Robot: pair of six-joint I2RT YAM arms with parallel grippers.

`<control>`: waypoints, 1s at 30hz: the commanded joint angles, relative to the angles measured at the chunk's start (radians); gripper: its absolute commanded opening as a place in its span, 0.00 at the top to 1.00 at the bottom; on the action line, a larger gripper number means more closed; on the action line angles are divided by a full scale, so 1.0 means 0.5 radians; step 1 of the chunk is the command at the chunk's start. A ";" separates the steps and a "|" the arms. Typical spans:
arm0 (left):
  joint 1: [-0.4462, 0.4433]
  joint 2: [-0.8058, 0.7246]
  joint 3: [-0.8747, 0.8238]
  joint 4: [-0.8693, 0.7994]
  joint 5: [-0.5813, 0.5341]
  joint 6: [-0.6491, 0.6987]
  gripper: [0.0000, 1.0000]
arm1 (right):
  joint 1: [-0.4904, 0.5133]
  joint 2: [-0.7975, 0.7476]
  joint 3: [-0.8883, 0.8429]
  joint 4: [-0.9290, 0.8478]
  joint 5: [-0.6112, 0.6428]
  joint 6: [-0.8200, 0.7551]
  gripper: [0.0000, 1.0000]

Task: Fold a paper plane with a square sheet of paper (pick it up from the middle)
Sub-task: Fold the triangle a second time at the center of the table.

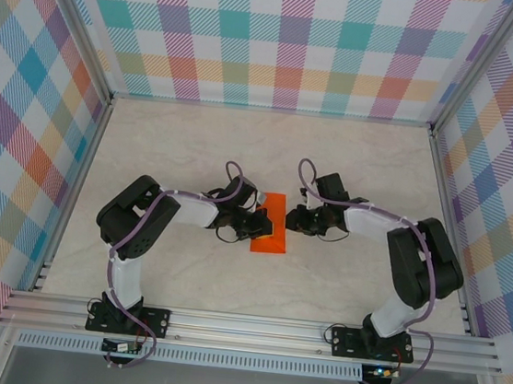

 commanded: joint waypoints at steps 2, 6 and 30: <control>-0.014 0.082 -0.001 -0.179 -0.081 0.049 1.00 | 0.016 -0.100 -0.033 -0.067 -0.052 0.051 0.81; -0.014 0.088 -0.001 -0.180 -0.087 0.050 1.00 | 0.091 -0.099 -0.092 -0.042 -0.147 0.111 0.89; -0.017 0.046 -0.036 -0.165 -0.260 -0.110 1.00 | 0.287 0.099 -0.008 -0.201 0.045 0.060 0.95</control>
